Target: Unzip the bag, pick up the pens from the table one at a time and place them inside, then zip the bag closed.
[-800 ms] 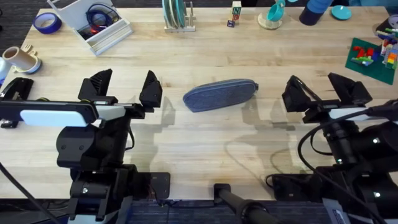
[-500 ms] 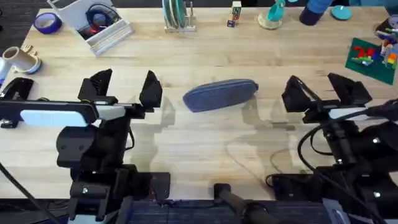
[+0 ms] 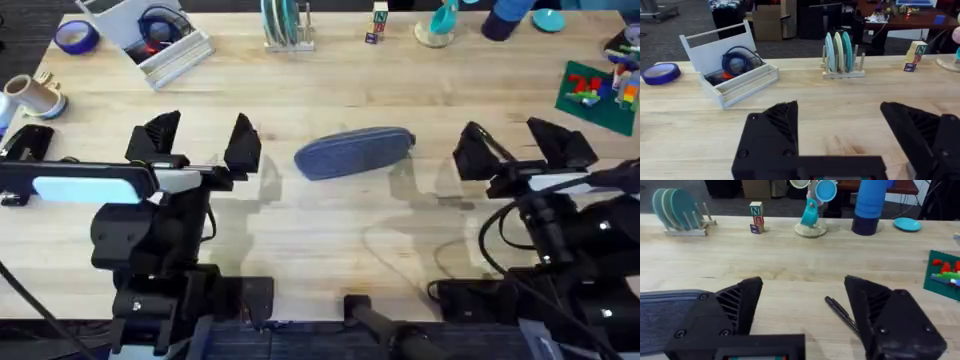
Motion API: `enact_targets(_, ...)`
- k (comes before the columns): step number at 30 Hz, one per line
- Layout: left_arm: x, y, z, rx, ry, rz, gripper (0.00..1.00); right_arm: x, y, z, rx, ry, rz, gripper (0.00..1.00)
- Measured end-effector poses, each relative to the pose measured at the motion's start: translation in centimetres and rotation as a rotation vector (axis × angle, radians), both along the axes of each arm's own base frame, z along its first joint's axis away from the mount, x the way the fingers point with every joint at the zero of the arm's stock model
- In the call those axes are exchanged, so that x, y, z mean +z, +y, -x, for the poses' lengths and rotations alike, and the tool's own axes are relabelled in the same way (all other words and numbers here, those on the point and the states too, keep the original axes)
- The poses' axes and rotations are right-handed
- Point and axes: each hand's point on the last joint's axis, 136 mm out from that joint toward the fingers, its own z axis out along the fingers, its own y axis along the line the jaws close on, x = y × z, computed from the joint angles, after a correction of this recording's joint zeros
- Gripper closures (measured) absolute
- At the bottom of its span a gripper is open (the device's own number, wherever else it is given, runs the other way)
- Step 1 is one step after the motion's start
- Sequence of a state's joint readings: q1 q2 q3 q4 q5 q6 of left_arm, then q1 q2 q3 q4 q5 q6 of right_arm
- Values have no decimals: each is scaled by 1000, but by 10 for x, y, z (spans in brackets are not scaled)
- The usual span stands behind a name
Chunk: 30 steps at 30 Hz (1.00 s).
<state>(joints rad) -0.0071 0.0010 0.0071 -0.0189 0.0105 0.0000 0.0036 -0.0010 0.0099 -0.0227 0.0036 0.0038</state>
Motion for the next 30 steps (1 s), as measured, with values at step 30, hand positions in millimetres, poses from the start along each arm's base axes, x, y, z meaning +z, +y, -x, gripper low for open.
enact_targets(30, 86, 0, 41, -2, 5, -49, 6, 62, 1, 37, 5, 64, 11, 5)
